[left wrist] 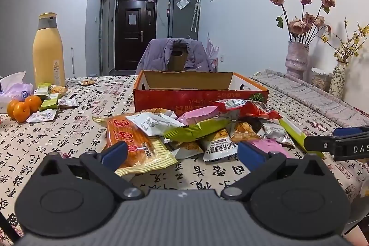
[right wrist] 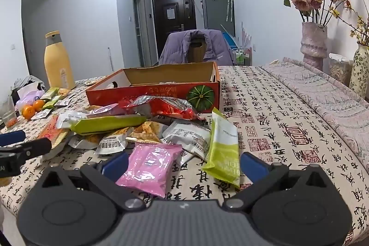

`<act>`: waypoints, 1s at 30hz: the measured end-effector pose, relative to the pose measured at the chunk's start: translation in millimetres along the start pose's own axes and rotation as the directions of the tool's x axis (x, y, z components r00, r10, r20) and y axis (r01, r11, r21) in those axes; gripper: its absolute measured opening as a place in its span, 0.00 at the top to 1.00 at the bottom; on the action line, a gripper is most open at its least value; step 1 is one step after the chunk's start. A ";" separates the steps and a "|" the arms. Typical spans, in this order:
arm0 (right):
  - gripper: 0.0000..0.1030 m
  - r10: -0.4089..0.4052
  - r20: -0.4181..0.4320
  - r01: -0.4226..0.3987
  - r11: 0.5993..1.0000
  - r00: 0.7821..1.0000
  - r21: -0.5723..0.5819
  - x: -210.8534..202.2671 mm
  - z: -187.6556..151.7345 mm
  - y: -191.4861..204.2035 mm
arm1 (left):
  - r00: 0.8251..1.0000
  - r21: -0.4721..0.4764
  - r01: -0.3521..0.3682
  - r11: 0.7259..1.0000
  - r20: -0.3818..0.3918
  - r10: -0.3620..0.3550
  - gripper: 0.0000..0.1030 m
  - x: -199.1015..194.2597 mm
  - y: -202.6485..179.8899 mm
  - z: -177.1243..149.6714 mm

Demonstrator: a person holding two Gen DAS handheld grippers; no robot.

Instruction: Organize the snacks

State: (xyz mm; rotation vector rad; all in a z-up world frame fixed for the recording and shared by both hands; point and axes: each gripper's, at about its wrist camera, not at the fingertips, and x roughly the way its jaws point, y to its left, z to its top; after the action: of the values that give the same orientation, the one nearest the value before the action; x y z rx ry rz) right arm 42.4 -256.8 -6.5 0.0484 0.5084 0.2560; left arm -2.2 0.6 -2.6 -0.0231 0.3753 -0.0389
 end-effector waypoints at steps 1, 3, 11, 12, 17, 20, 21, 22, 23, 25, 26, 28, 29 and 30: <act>0.00 -0.001 0.000 0.001 1.000 1.000 0.000 0.2 -0.1 0.3 | 1.000 -0.001 0.000 1.000 0.000 0.000 0.00 -0.1 -0.3 0.0; 0.00 -0.001 0.000 0.001 1.000 1.000 -0.003 0.7 -0.7 0.7 | 1.000 -0.001 0.001 1.000 0.000 -0.001 0.00 -0.1 -0.2 -0.1; 0.00 0.002 -0.003 -0.002 1.000 1.000 -0.007 0.2 -2.3 1.5 | 1.000 -0.005 0.006 1.000 -0.002 -0.006 0.00 -1.0 -0.1 -0.7; 0.00 0.001 -0.003 -0.001 1.000 1.000 -0.007 0.3 -1.8 1.0 | 1.000 -0.006 0.007 1.000 -0.002 -0.007 0.00 -0.8 0.2 -0.8; 0.00 0.002 -0.004 -0.002 1.000 1.000 -0.007 0.7 -1.6 0.7 | 1.000 -0.006 0.011 1.000 -0.003 -0.011 0.00 -1.1 0.0 -0.9; 0.00 0.001 -0.005 -0.001 1.000 1.000 -0.008 -0.2 -1.1 0.4 | 1.000 -0.006 0.012 1.000 -0.004 -0.012 0.00 -1.2 -0.2 -0.7; 0.00 0.001 -0.006 -0.001 1.000 1.000 -0.008 -0.2 -1.6 0.9 | 1.000 -0.006 0.012 1.000 -0.004 -0.012 0.00 -1.3 -0.5 -0.4; 0.00 0.001 -0.006 -0.001 1.000 1.000 -0.009 -0.4 -2.5 1.9 | 1.000 -0.006 0.012 1.000 -0.004 -0.012 0.00 -1.5 -0.7 -0.4; 0.00 0.001 -0.008 -0.001 1.000 1.000 -0.009 -0.3 -3.1 2.5 | 1.000 -0.006 0.013 1.000 -0.003 -0.013 0.00 -1.4 -0.6 -0.5; 0.00 0.002 -0.010 -0.002 1.000 1.000 -0.010 -0.2 -4.0 3.4 | 1.000 -0.005 0.013 1.000 -0.004 -0.013 0.00 -1.5 -1.0 -0.6; 0.00 0.002 -0.011 -0.003 1.000 1.000 -0.011 -0.1 -4.5 4.0 | 1.000 -0.005 0.013 1.000 -0.003 -0.013 0.00 -1.4 -1.0 -0.5; 0.00 0.004 -0.013 -0.005 1.000 1.000 -0.011 -0.4 -3.8 3.7 | 1.000 -0.005 0.013 1.000 -0.004 -0.013 0.00 -1.3 -1.1 -0.6; 0.00 0.005 -0.013 -0.006 1.000 1.000 -0.011 -0.5 -4.0 3.6 | 1.000 -0.005 0.013 1.000 -0.004 -0.013 0.00 -1.6 -1.4 -0.7; 0.00 0.006 -0.014 -0.006 1.000 1.000 -0.011 -0.7 -4.6 3.8 | 1.000 -0.005 0.013 1.000 -0.003 -0.013 0.00 -1.6 -1.4 -0.7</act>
State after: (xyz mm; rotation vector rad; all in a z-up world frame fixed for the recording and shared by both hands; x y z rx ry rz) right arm 38.7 -253.3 -9.7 0.0372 0.5204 0.2655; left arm -4.0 -0.8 -2.6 -0.0304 0.3784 -0.0510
